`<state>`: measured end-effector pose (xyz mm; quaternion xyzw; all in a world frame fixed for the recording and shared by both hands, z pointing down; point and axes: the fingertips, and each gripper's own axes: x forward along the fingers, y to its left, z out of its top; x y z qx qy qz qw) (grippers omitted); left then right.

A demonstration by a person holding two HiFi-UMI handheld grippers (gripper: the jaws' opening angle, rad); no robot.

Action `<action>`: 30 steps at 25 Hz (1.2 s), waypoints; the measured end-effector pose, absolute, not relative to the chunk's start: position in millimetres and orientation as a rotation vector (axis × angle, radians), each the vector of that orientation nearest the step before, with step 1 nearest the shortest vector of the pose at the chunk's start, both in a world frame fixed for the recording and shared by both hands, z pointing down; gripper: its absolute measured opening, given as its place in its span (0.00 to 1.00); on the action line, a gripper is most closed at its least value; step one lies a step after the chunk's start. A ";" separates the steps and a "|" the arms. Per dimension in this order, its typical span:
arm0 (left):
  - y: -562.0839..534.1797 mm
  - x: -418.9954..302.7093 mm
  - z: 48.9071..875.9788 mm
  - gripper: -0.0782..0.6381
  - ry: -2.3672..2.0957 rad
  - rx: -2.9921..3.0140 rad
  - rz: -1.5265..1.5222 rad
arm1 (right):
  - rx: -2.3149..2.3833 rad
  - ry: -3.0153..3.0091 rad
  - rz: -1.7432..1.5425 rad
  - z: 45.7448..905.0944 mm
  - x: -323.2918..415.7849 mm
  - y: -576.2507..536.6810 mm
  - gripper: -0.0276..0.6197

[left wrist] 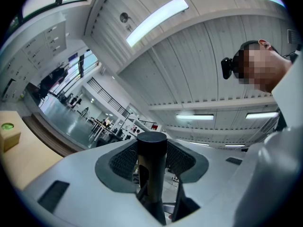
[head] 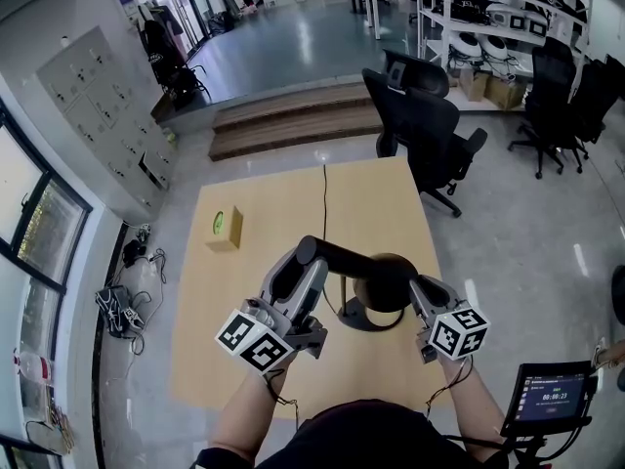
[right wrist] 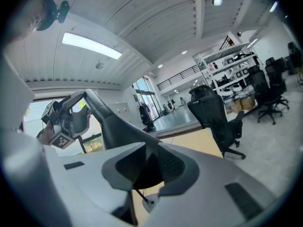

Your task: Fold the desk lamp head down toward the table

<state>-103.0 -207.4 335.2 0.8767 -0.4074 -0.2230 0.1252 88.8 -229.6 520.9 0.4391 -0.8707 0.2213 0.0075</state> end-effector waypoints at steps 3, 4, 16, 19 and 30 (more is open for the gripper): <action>-209.1 -101.5 336.8 0.35 -1.187 2.556 -0.652 | 1.373 -2.722 0.691 523.1 89.5 -231.3 0.17; -209.6 -101.1 336.9 0.35 -1.186 2.557 -0.651 | 1.374 -2.721 0.692 523.5 89.5 -231.7 0.17; -217.6 -100.6 345.1 0.35 -1.187 2.558 -0.647 | 1.379 -2.722 0.711 533.8 88.2 -239.1 0.17; -213.0 -101.9 340.1 0.35 -1.184 2.557 -0.647 | 1.383 -2.719 0.711 528.6 87.5 -234.2 0.17; -214.1 -102.2 338.9 0.35 -1.194 2.553 -0.639 | 1.361 -2.703 0.712 526.7 88.2 -235.8 0.17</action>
